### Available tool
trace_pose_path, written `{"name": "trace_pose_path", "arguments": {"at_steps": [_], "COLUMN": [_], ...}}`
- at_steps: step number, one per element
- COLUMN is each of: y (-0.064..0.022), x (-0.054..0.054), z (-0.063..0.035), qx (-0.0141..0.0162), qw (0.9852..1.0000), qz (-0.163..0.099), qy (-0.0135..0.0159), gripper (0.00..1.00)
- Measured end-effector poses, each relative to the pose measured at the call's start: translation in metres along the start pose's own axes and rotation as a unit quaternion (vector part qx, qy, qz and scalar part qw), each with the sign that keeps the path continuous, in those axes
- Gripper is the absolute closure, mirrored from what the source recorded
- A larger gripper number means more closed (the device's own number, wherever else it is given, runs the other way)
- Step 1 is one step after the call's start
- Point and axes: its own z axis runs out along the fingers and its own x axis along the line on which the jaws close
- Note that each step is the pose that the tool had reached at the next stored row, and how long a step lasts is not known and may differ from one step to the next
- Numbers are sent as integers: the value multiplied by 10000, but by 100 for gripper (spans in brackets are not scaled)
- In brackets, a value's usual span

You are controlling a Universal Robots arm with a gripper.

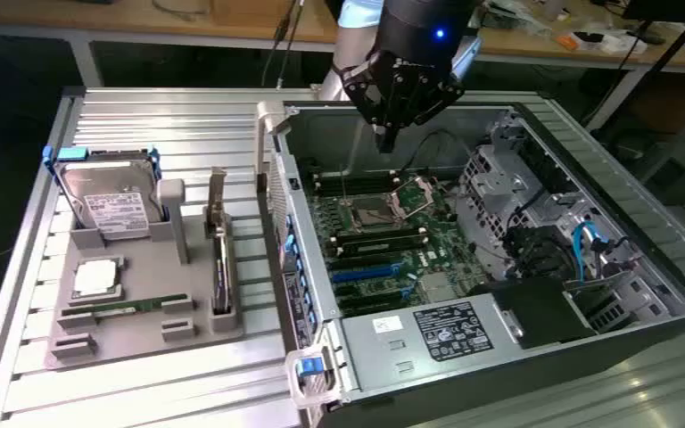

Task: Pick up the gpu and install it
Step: 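Reach for the gpu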

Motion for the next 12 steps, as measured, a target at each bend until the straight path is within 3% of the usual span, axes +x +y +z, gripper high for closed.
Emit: {"name": "trace_pose_path", "arguments": {"at_steps": [12], "y": [-25], "x": [331], "z": [-9], "qx": [0], "qw": [10000], "qz": [0], "qy": [-1], "gripper": [89]}}
